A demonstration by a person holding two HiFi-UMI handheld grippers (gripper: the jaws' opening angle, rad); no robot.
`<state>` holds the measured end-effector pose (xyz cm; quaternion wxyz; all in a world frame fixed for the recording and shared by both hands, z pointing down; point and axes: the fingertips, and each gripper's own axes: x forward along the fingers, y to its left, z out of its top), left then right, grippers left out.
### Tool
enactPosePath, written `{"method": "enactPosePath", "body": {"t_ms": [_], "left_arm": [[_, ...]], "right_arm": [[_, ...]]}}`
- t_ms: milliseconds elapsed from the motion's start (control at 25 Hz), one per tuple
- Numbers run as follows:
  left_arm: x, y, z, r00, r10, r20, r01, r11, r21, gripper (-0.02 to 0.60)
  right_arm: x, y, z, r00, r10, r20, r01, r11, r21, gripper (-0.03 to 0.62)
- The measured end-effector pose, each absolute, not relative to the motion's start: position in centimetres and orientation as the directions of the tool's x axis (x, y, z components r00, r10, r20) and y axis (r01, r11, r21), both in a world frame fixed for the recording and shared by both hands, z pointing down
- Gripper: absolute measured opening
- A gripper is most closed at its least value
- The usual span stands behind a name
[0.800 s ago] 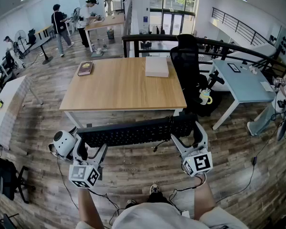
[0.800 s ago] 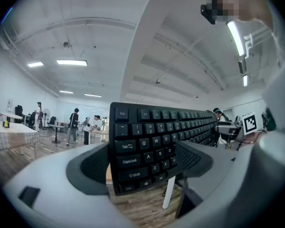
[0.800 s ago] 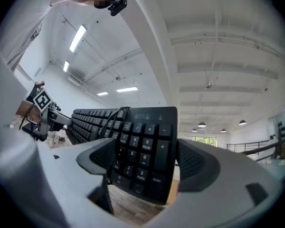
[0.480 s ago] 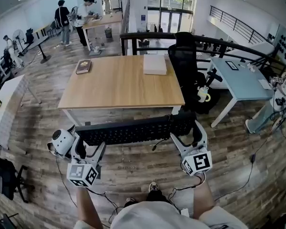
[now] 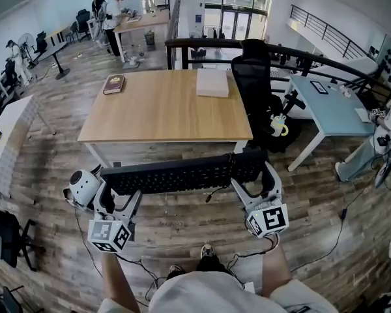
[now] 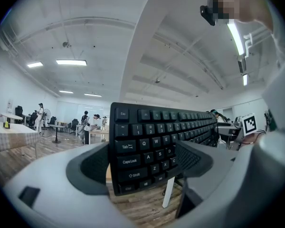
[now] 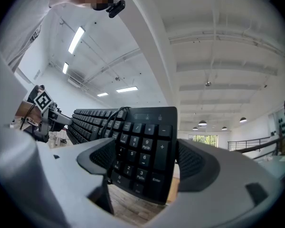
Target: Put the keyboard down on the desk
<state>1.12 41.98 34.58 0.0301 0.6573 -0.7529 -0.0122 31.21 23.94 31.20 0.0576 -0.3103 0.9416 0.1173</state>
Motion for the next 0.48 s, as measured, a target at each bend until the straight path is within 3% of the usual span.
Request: {"method": "enactPosePath", "body": {"t_ms": [480], "left_arm": [[2.9,37.7,34.9,-0.151,-0.988,0.041,-0.986,0.154,0.063,0.437]], "right_arm": [[32.7,19.1,31.6,-0.816,-0.55,-0.178,-0.577,0.797,0.178,0.4]]}}
